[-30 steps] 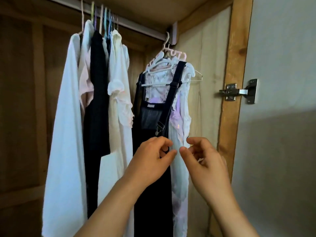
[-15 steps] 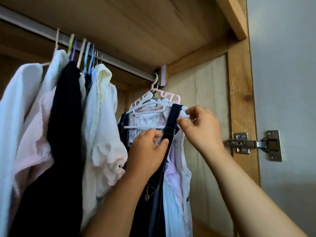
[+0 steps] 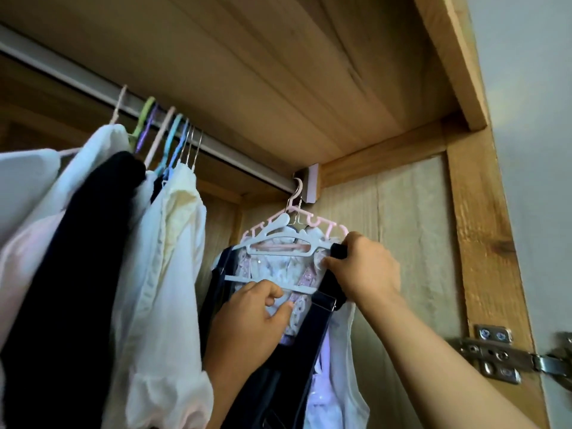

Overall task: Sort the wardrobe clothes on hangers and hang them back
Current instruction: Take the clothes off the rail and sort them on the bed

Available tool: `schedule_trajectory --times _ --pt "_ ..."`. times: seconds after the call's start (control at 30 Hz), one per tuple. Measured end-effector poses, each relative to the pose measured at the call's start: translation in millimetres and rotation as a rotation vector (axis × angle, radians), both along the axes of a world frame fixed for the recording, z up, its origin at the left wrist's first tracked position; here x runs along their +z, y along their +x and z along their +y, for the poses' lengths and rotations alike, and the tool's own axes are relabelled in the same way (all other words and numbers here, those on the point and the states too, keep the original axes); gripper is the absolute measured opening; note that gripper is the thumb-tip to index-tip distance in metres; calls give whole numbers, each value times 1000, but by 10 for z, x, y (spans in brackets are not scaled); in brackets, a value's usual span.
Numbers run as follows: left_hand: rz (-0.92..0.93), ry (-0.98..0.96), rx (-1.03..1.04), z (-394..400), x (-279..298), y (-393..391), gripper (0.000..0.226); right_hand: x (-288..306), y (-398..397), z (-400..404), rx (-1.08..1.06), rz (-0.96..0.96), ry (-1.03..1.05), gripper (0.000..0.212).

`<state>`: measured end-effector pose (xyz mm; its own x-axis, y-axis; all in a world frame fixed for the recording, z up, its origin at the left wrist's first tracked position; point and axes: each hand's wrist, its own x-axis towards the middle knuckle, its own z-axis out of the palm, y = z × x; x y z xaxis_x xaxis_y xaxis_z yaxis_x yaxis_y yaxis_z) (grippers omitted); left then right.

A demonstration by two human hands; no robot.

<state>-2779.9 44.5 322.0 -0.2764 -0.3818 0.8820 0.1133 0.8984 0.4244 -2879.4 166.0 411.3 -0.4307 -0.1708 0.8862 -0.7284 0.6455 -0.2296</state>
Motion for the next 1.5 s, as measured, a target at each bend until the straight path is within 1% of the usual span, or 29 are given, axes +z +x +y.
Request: schedule_trajectory --times 0.2,0.33,0.5,0.63,0.73,0.77,0.87,0.97,1.0,1.1,1.17,1.23,1.27,1.37,1.43,1.5 --pt "-54 -36 71 -93 -42 -50 13 -61 -127 -1 62 -46 -157 25" --pt "-51 -43 86 -166 -55 -53 10 -19 -135 -19 93 -56 -207 32" --pt "-33 -32 87 -236 -20 -10 7 136 -37 28 93 -49 -240 33" --pt "19 -84 32 -255 -34 25 12 -26 97 247 84 -59 -276 36" --pt "82 -211 9 -230 -46 49 49 -336 169 485 71 -80 -323 37" --pt "95 -252 6 -216 -40 55 56 -445 194 562 73 -89 -341 38" --pt "71 -315 -24 -158 -39 58 69 -776 278 799 99 -127 -409 39" --pt "-2 -322 -65 -109 -62 21 86 -1095 429 1031 117 -179 -449 38" --pt "-24 -333 -48 -94 -84 8 92 -1199 492 1109 126 -191 -454 37" --pt "-103 -409 89 -54 -148 21 103 -1460 678 1339 143 -239 -458 36" --pt "-75 -433 68 -40 -202 71 98 -1623 794 1497 134 -280 -459 33" --pt "18 -447 -23 -39 -276 131 87 -1775 907 1641 126 -312 -445 32" --pt "34 -457 -61 -25 -325 164 82 -1852 960 1709 126 -321 -416 32" --pt "-15 -509 -75 55 -630 274 74 -2110 1155 1901 62 -346 -250 37" --pt "-52 -543 -36 125 -955 340 72 -2290 1303 2001 -31 -322 -92 39" --pt "-82 -545 -49 227 -1354 427 71 -2476 1472 2065 -76 -298 -8 42"
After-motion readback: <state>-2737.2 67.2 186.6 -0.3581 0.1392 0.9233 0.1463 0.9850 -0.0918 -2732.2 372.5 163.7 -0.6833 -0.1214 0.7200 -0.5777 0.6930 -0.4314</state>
